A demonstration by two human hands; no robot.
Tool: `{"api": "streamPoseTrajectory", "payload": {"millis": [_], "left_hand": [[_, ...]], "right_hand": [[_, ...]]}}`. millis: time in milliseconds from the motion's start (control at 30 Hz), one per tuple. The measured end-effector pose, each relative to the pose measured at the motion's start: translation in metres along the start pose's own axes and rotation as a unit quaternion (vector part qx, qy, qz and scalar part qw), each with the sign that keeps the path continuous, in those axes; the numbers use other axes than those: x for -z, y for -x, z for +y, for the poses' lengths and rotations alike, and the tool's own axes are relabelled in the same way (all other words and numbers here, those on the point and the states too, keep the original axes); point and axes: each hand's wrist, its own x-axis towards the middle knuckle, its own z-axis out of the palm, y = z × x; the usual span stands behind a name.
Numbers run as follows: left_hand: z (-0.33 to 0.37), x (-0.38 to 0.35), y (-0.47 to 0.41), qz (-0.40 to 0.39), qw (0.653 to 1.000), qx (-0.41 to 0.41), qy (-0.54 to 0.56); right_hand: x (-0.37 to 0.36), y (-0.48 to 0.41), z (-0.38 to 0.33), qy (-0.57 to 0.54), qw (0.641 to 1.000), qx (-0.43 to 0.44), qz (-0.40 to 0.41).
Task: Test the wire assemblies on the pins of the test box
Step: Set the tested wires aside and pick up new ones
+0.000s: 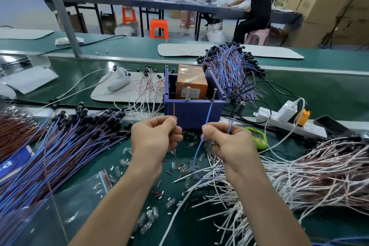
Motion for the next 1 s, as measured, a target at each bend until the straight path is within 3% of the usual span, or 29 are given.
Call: {"api": "streamPoseTrajectory", "payload": {"millis": [133,333,1000], "left_hand": [[0.01,-0.015,-0.013,0.049,0.995,-0.06,-0.07],[0.009,-0.025,-0.026,0.059,0.987,-0.073,-0.133],[0.006,-0.038,-0.029,0.025,0.993,-0.061,-0.098]], "right_hand": [[0.008,-0.012,-0.011,-0.059,0.996,-0.019,0.067],[0.014,-0.021,-0.013,-0.074,0.994,-0.036,0.069],[0.013,-0.031,-0.005,-0.048,0.997,-0.038,0.054]]}}
